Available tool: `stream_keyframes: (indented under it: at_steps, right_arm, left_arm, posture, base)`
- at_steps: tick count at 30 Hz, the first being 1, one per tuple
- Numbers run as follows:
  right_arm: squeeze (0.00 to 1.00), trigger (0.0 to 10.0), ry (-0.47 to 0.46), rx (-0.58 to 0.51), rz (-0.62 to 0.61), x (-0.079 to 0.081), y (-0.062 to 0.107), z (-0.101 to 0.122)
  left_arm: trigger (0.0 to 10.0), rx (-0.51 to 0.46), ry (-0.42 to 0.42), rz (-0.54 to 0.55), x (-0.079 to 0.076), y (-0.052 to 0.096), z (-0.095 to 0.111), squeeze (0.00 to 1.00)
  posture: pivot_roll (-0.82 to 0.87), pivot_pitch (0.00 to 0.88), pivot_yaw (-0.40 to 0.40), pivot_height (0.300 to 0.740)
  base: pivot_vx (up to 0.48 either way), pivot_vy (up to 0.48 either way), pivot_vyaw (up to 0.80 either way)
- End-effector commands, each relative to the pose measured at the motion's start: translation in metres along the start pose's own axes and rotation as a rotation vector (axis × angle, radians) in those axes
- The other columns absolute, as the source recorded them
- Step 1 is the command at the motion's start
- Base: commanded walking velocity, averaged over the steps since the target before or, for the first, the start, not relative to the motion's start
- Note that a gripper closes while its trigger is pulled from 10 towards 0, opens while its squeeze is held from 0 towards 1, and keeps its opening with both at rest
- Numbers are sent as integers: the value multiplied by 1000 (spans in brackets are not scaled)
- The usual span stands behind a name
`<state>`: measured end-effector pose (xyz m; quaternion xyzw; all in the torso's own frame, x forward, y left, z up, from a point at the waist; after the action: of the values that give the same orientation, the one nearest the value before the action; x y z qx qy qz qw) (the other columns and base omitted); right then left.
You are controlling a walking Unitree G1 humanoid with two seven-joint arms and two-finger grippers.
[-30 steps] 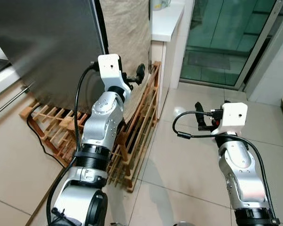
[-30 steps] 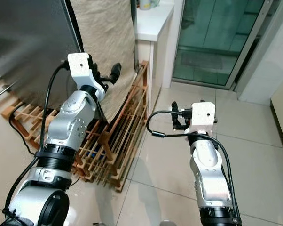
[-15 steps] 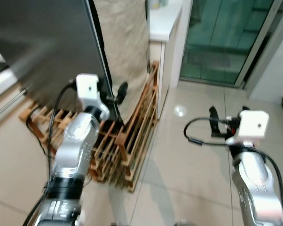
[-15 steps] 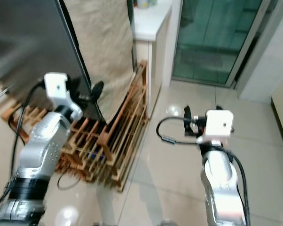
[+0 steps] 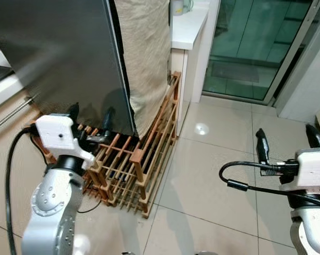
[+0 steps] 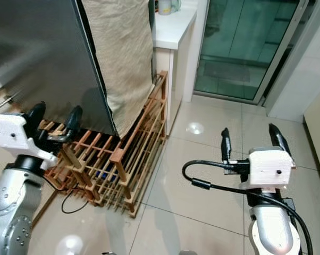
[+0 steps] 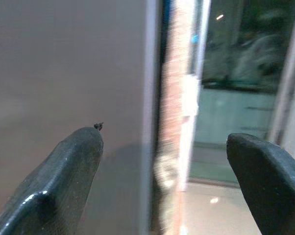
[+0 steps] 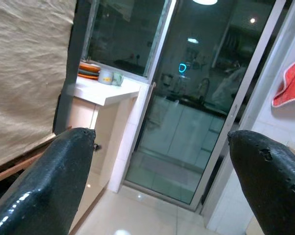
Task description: Restocking fridge
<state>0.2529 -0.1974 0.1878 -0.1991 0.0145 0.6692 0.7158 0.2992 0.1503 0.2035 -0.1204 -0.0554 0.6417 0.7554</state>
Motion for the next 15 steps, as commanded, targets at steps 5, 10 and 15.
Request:
stream_keyframes:
  at_steps: [5,10,15]
  right_arm:
    - [0,10000,-23,35,-19,-4,-12,-9]
    - [0,10000,-6,33,-12,-4,-14,-11]
    - [0,10000,-10,34,-3,2,-16,-12]
  left_arm:
    - [10000,25,33,51,5,-8,-3,0]
    - [10000,24,39,84,12,-15,-3,0]
    - [10000,14,38,69,10,-26,-1,0]
  posture:
    - [-186,0,64,740]
    - [-189,0,69,740]
    - [-195,0,76,740]
  base:
    - [480,0,0]
    - [480,0,0]
    - [480,0,0]
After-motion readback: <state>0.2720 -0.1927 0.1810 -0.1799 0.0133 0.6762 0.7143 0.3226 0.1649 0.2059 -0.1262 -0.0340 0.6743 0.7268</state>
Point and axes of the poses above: a point about 5 cm out from each wrist's last joint towards the gripper, its own y axis pointing back from the gripper into the wrist, its own z axis along the axis of the wrist's last joint, x = y × z, the point moved 6 cm from there along -y, pointing out of the wrist towards the gripper
